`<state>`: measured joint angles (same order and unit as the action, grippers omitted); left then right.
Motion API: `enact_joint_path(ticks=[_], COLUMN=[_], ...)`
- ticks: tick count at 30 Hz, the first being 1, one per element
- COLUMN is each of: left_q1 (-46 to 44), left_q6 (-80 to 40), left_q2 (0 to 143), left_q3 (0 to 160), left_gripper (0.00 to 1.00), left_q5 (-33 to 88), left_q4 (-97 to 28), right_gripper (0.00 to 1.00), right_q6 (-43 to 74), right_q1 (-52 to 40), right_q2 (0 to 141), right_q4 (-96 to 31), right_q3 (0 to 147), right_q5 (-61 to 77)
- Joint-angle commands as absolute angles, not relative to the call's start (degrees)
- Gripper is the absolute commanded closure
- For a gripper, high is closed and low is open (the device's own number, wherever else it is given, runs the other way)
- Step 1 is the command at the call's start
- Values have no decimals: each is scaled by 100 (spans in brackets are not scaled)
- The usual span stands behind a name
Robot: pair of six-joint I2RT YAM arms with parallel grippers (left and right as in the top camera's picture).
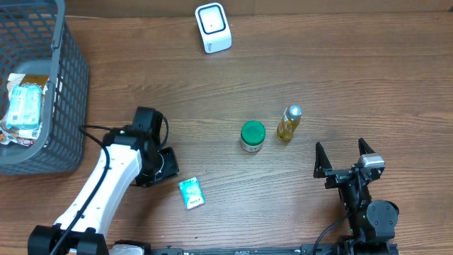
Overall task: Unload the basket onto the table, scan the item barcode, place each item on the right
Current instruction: 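Move the left gripper down to the small green packet and grasp it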
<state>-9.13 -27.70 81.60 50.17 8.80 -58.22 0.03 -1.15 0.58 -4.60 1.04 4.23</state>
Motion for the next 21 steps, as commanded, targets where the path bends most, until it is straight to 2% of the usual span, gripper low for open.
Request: enact_joint_path(ticks=[1, 4, 6, 7, 17, 21], left_q1=[-941, -1092, -1258, -1345, -2108, -2104], left_q6=[-2071, -2056, -2056, -2058, -2845, -2965], left_q2=[8167, 8169, 8169, 8169, 8226, 8250], left_q3=[5168, 5046, 4895, 4801, 3988, 3986], left_gripper=[59, 50, 34, 32, 30, 35], left_q5=[1833, 1872, 1863, 1863, 1522, 1310], left_q4=[-6259, -6475, -6407, -6340, -5561, -5435], right_gripper=[0, 0, 0, 0, 0, 0], right_q6=[14, 14, 14, 14, 14, 14], right_q1=[-89, -89, -89, -89, -89, -89], right_q2=[16, 16, 16, 16, 16, 16], right_q4=[-443, -443, -443, -443, -443, -443], right_q3=[45, 45, 45, 45, 45, 45], right_q5=[397, 397, 397, 397, 397, 397])
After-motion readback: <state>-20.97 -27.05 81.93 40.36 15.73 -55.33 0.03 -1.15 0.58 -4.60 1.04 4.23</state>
